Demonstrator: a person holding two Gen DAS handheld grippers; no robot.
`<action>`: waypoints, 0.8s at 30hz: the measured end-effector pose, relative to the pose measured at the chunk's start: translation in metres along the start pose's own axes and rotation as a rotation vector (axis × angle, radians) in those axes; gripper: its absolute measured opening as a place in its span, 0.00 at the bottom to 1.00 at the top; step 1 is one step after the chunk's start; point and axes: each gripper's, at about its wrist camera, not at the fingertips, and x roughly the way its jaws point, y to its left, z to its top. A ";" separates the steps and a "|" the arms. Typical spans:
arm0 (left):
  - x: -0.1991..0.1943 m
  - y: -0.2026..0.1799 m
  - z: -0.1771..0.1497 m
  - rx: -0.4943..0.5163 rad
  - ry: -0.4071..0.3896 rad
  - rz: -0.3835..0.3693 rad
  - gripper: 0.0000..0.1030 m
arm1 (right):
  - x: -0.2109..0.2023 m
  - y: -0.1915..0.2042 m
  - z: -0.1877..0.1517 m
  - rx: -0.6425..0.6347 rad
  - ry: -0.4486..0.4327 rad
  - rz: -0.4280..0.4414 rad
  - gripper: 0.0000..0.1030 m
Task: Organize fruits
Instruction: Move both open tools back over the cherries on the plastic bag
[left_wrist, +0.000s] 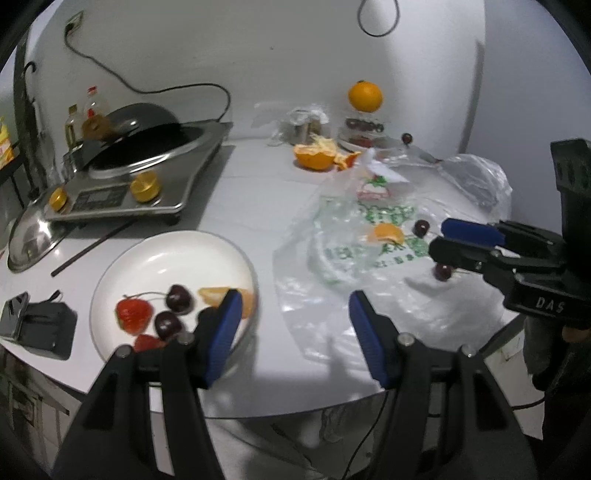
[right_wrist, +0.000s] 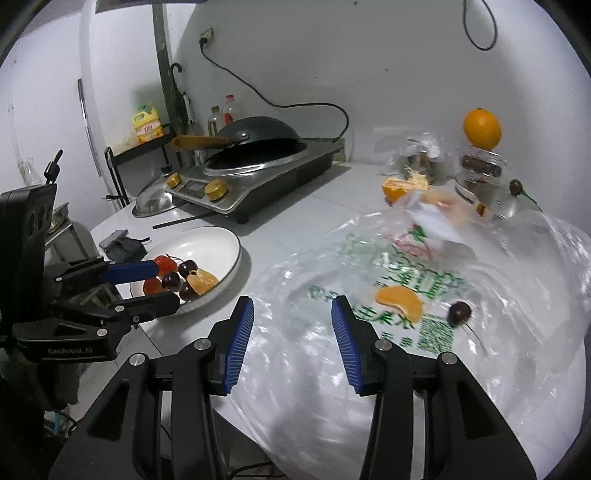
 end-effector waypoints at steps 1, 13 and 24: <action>0.001 -0.006 0.002 0.006 0.000 0.001 0.60 | -0.004 -0.005 -0.003 0.004 -0.003 0.001 0.45; 0.021 -0.075 0.014 0.085 0.031 -0.030 0.60 | -0.034 -0.060 -0.032 0.043 -0.008 -0.024 0.45; 0.046 -0.117 0.018 0.113 0.071 -0.066 0.60 | -0.044 -0.098 -0.049 0.070 0.016 -0.068 0.45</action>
